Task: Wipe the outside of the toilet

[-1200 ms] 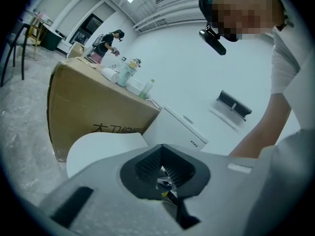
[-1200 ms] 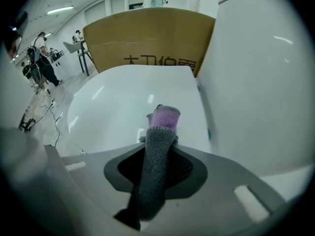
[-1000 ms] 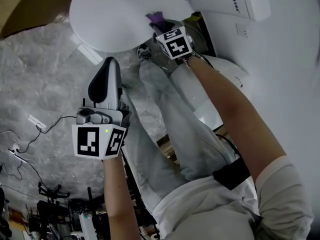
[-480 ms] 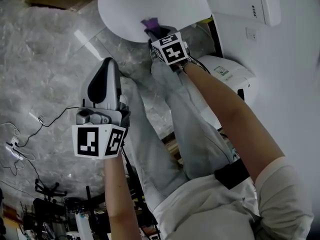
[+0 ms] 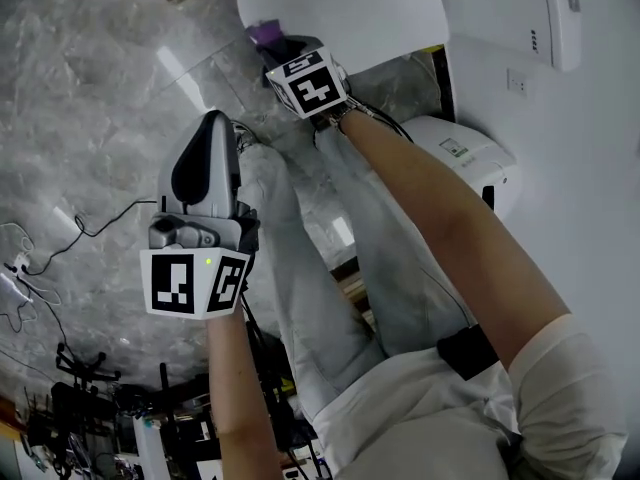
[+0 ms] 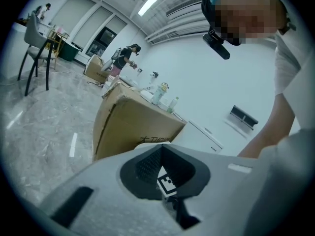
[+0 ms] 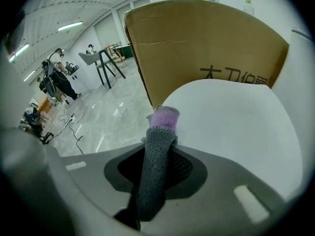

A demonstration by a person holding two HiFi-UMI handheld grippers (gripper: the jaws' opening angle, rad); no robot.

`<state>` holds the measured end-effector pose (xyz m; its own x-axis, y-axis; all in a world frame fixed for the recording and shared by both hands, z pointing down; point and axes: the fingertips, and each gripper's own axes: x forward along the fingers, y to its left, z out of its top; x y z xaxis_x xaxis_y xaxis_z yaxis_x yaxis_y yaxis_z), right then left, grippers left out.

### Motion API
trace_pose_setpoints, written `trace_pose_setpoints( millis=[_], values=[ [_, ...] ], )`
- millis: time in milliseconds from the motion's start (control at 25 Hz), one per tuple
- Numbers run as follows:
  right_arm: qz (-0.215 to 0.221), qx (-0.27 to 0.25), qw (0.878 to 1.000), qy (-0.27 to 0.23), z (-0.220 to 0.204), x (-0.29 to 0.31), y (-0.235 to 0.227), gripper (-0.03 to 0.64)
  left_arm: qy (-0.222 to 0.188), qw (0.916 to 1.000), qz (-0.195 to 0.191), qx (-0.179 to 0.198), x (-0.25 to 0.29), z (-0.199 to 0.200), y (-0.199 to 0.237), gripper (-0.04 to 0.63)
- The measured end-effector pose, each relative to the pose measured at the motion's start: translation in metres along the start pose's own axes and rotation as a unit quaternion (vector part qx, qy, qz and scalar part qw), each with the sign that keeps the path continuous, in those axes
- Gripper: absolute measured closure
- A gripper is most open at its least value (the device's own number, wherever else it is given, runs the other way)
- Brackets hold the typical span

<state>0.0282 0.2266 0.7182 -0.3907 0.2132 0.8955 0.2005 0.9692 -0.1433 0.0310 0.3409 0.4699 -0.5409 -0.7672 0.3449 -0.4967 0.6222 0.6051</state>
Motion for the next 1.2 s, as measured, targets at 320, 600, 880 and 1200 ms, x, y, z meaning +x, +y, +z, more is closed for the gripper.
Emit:
trace_pose_setpoints(
  millis=[320, 600, 880, 1200],
  values=[
    [0.046, -0.037, 0.998, 0.005, 0.045, 0.019, 0.01, 0.518, -0.01, 0.9995, 0.028, -0.005, -0.007, -0.007, -0.002, 0.591],
    [0.116, -0.077, 0.988, -0.064, 0.098, -0.042, 0.013, 0.514, -0.038, 0.9985, 0.037, 0.011, -0.009, 0.025, -0.034, 0.591],
    [0.169, -0.112, 0.971, -0.127, 0.133, -0.197, -0.004, 0.515, -0.077, 0.9954, 0.021, 0.053, -0.026, 0.103, -0.094, 0.591],
    [0.128, -0.067, 0.96, -0.241, 0.19, -0.402, -0.047, 0.515, -0.124, 0.9866, -0.021, 0.104, -0.074, 0.194, -0.182, 0.591]
  ],
)
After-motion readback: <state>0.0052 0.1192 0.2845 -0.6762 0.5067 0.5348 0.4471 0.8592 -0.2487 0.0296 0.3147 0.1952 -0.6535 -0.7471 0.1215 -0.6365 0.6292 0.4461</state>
